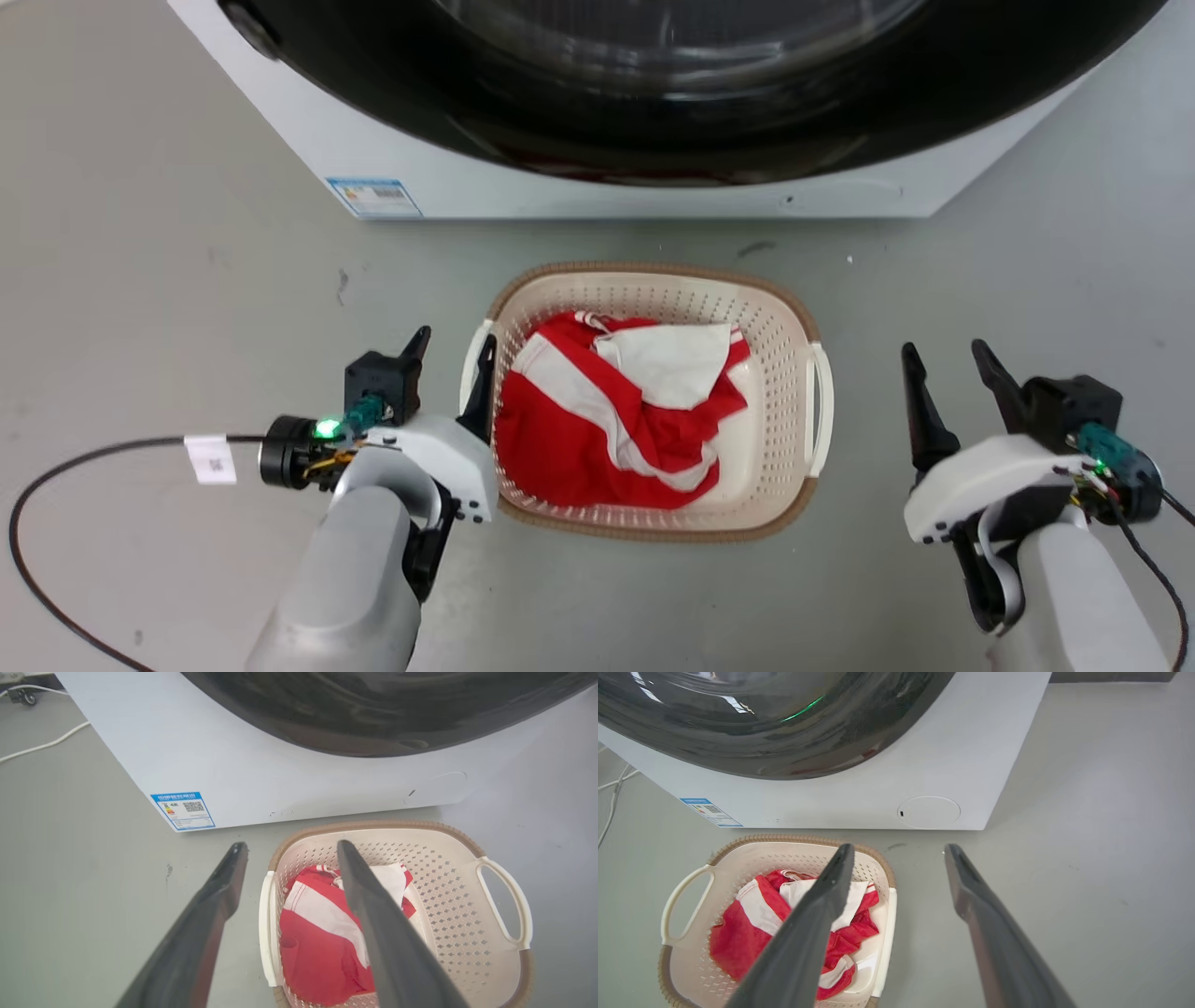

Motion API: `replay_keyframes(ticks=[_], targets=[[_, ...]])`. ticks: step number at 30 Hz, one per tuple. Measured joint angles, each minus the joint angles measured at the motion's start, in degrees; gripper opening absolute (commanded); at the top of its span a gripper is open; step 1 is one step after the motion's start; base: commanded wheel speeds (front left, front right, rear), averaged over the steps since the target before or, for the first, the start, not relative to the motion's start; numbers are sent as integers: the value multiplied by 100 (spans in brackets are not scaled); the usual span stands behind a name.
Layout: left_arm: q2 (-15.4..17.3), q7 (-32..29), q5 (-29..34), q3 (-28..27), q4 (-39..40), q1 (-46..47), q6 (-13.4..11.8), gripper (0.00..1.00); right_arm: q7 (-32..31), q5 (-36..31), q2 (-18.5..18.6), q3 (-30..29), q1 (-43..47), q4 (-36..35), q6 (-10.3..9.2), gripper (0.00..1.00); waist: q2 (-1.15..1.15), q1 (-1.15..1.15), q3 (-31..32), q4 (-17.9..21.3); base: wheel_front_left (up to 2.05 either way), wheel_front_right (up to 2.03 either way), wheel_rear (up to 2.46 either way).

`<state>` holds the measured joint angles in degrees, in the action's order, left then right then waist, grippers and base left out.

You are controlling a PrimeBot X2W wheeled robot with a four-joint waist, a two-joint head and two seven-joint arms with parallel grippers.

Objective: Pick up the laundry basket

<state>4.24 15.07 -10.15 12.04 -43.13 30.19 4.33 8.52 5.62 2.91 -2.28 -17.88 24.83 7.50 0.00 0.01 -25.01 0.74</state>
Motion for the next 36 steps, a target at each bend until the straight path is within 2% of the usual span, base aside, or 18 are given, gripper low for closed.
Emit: replay_keyframes(ticks=[9, 19, 27, 36], targets=[[90, -38, -182, 31, -1278, 877, 183, 100, 209, 242, 0, 448, -910, 1302, 0, 100, 0, 0, -879, 146, 0, 0, 0], [415, -376, -341, 99, -2226, 2029, 275, 100, 285, 677, -1, 1095, -2182, 2658, 0, 100, 0, 0, -1783, 340, 0, 0, 0], [515, -899, -604, 397, -2603, 2627, 307, 100, 220, 1162, -1, 1658, -2918, 3548, 0, 100, 0, 0, -2303, 439, 0, 0, 0], [595, -1795, -1187, 972, -2631, 2887, 307, 100, -59, 1549, -2, 2297, -3433, 4122, 0, 100, 0, 0, -2569, 481, 0, 0, 0]])
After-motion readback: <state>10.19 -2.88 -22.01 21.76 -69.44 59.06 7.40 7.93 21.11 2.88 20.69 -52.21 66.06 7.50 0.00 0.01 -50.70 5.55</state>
